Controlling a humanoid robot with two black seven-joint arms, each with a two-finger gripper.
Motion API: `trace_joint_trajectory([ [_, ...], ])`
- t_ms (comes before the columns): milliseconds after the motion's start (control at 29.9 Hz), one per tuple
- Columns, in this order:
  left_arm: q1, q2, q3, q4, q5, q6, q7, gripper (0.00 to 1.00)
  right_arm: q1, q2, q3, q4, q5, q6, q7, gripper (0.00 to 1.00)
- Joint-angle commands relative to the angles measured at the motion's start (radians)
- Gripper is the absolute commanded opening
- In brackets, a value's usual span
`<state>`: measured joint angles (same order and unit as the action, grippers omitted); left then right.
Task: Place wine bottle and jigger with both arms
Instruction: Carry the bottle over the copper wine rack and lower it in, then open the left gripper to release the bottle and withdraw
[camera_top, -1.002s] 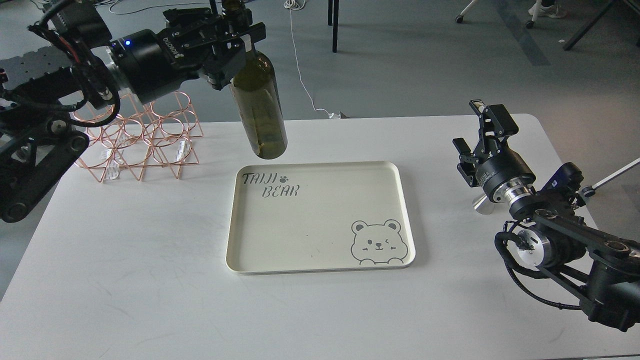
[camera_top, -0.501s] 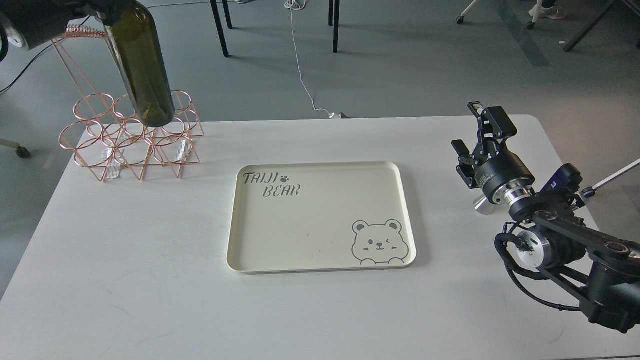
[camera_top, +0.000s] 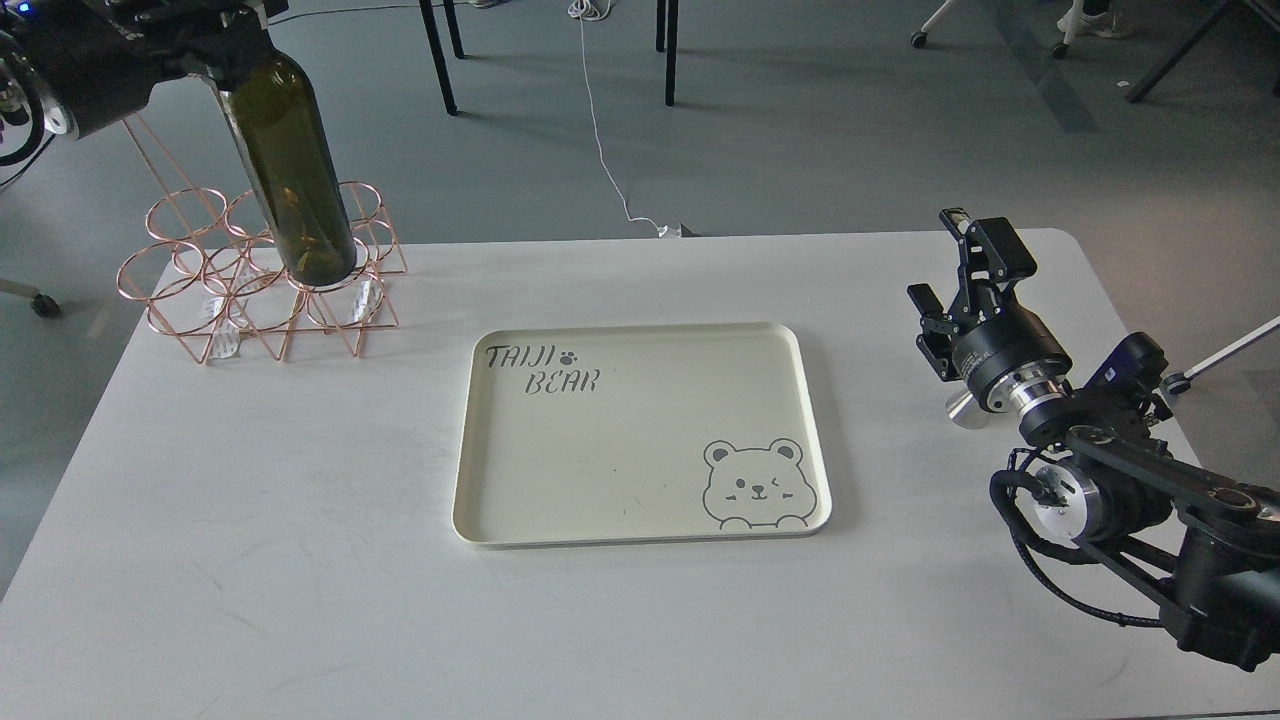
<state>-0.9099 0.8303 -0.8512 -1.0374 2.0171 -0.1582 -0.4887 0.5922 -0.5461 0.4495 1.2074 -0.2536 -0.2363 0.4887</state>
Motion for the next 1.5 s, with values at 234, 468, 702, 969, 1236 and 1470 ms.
trace_joint_trajectory([
  [234, -0.004, -0.017, 0.000, 0.028, 0.000, 0.009, 0.000, 0.20, -0.005, 0.000, 0.001, 0.000, 0.000, -0.002, 0.000, 0.99],
  [468, -0.004, -0.025, 0.000, 0.036, 0.000, 0.011, 0.000, 0.20, -0.005, 0.000, 0.001, 0.000, -0.001, -0.002, 0.000, 0.99],
  [702, 0.002, -0.027, 0.001, 0.037, 0.000, 0.012, 0.000, 0.20, -0.005, 0.000, 0.001, 0.001, -0.001, -0.002, 0.000, 0.99],
  [969, 0.003, -0.034, 0.001, 0.050, 0.000, 0.022, 0.000, 0.21, -0.005, 0.000, 0.003, 0.001, -0.001, -0.002, 0.000, 0.99],
  [1236, 0.012, -0.046, 0.027, 0.074, -0.001, 0.061, 0.000, 0.23, -0.011, -0.002, 0.005, 0.004, 0.000, -0.002, 0.000, 0.99],
  [1470, 0.016, -0.065, 0.038, 0.115, -0.001, 0.069, 0.000, 0.25, -0.012, -0.002, 0.005, 0.004, -0.001, -0.002, 0.000, 0.99],
])
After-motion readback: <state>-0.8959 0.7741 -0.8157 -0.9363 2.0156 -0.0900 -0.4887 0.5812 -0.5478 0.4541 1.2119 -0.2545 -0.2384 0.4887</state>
